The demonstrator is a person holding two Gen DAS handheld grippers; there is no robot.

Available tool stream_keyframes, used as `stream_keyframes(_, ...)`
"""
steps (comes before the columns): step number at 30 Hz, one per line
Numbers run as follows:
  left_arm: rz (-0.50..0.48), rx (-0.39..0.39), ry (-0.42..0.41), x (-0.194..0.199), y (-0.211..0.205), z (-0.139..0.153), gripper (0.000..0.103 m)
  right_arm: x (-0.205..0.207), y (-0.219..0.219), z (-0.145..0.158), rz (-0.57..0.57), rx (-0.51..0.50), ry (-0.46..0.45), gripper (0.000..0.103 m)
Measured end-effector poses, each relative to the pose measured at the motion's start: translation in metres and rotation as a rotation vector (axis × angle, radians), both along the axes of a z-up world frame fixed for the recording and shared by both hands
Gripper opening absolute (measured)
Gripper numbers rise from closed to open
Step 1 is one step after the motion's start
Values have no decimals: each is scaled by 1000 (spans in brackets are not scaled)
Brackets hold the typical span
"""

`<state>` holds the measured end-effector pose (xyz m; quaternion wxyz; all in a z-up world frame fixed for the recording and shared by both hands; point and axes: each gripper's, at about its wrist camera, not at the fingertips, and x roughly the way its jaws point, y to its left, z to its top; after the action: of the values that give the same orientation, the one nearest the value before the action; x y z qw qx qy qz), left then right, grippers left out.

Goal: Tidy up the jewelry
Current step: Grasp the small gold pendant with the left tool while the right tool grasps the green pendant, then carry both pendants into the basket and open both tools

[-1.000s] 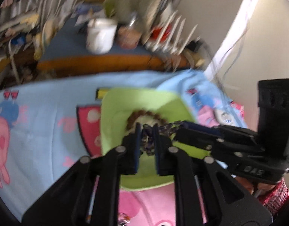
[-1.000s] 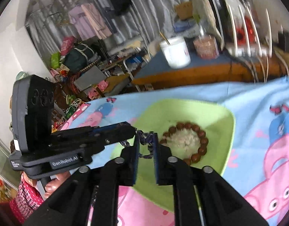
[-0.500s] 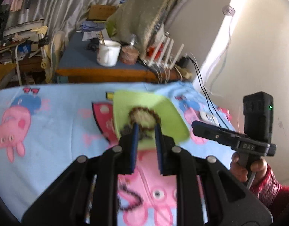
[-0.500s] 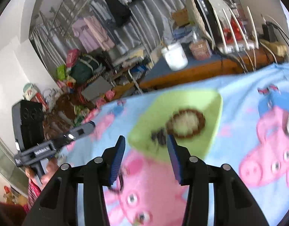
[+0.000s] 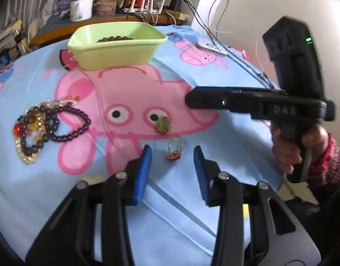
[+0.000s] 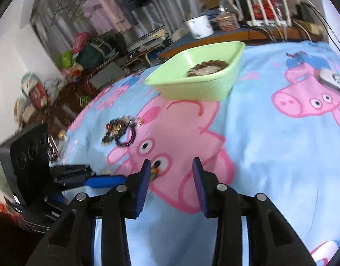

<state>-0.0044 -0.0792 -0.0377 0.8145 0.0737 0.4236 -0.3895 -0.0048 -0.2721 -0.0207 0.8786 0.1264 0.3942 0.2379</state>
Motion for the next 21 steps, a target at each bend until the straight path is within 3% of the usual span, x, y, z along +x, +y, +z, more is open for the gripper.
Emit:
stream_keyframes(4,7,46,-42,-2,-9,-4,37,-7,21,2,40,-83,-35,6)
stream_keyframes(8,20,88,-86,-5,-6,-6,12,-5,40,0,59,-176,-45,6)
stream_keyframes(17,116,79,-92,7,21,-3,10,-1,72,-11,93,-332,-68,6)
stream_keyframes(18,126,80,-92,8,23,-3,10,0,74,-12,89,-351,-79,0)
stream_keyframes(21,158,84,-98,15,26,-1,10,1,73,-13,66,-393,-92,0)
